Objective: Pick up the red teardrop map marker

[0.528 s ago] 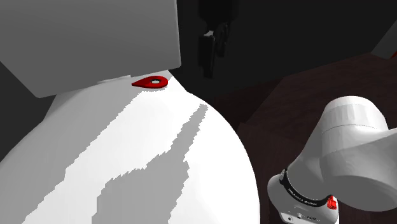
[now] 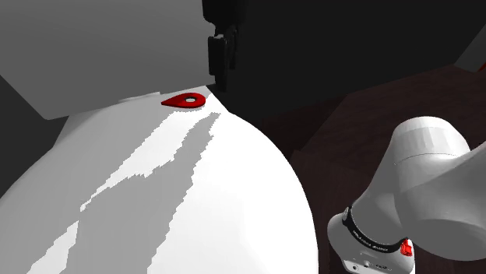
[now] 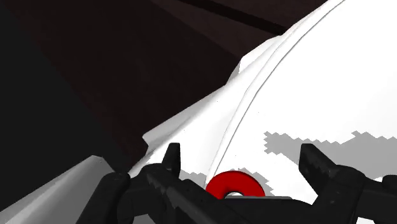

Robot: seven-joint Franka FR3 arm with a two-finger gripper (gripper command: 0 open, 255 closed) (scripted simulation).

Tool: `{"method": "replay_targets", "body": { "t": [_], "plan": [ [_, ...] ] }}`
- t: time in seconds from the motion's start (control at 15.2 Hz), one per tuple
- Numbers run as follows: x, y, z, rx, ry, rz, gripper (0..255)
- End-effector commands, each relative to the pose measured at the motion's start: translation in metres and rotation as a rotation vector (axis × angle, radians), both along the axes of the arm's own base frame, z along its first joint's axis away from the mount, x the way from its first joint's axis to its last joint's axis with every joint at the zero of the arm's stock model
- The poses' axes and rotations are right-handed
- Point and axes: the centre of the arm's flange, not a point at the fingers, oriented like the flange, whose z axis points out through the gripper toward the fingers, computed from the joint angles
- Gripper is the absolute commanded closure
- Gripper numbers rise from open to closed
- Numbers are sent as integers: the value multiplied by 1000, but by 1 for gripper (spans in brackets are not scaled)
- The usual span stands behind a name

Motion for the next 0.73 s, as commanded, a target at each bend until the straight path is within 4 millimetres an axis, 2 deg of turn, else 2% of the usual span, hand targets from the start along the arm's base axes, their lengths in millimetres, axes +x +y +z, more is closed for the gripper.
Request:
{"method": "replay_targets", "body": {
  "t": [0.0,0.4,0.66],
  "plan": [
    [25,2,-5,33,-6,82,0],
    [94,21,-12,128,-22,305,0],
    [94,21,-33,128,-22,305,0]
  ]
}}
